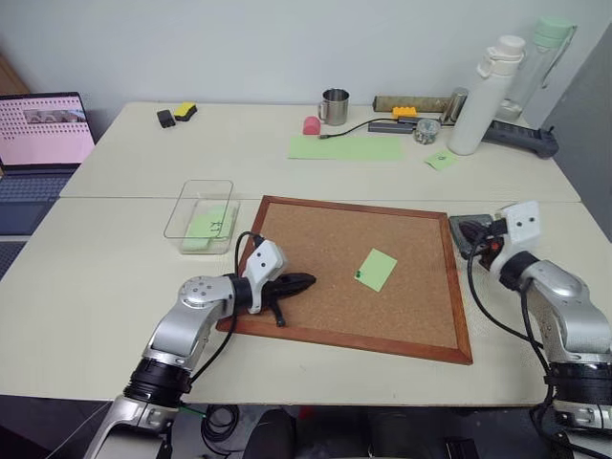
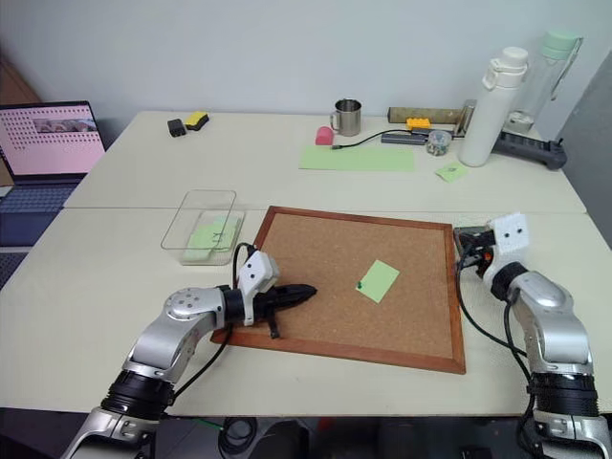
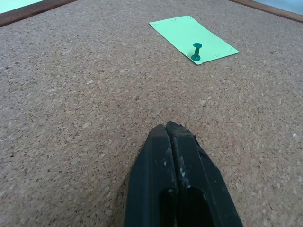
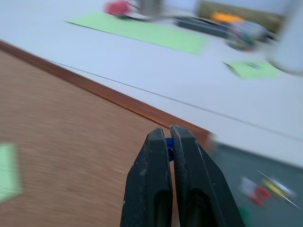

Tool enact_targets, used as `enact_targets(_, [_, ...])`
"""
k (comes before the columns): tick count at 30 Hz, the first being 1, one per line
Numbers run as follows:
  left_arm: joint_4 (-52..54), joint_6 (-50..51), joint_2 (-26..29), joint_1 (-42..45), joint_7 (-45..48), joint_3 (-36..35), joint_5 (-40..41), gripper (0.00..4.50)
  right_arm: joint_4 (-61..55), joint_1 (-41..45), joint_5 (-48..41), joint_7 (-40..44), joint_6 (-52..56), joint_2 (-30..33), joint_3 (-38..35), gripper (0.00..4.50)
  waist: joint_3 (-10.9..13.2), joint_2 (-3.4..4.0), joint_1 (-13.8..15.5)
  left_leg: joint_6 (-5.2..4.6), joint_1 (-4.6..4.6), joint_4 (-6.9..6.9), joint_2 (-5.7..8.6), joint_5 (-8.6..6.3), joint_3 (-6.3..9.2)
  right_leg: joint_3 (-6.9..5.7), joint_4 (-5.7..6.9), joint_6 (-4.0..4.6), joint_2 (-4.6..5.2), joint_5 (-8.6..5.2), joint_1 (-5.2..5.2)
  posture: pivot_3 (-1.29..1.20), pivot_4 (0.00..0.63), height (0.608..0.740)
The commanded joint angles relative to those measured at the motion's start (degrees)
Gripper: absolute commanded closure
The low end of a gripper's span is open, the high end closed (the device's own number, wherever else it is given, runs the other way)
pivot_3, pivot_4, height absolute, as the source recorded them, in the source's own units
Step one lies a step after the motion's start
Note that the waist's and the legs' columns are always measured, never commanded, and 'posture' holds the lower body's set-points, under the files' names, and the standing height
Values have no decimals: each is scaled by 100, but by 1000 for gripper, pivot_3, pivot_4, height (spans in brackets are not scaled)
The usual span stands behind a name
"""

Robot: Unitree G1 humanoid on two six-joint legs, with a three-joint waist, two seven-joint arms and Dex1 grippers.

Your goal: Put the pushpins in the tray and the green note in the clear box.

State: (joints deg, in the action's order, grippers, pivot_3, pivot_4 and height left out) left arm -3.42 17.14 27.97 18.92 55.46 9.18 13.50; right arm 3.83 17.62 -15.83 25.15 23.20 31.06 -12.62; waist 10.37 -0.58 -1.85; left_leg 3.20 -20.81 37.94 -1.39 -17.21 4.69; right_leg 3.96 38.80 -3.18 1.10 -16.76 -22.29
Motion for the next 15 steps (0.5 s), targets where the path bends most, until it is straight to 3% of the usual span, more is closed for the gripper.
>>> enact_targets(1, [-35,133,84,-113,26,97,-84,4500,422,311,-66,-265,56,34,-392,4478,0,0,-1,0,0,2,0,0,-2,2,0,0,0,0,0,0,150,740])
enact_targets(2, [-28,136,92,-116,27,93,-85,4500,503,337,-98,-271,84,16,-414,4478,0,0,-1,0,0,2,1,0,-3,3,0,0,1,0,0,0,150,740])
enact_targets(14, [79,217,139,-178,-4,62,-61,4500,724,344,-17,-240,-153,57,-372,1938,0,0,-3,0,0,0,-1,0,-2,1,0,0,0,0,-1,0,150,740])
enact_targets(15, [91,228,139,-185,-6,59,-57,4500,677,323,-23,-216,-171,63,-365,1938,0,0,-3,0,0,0,-1,0,-3,2,0,0,0,0,-1,0,150,740])
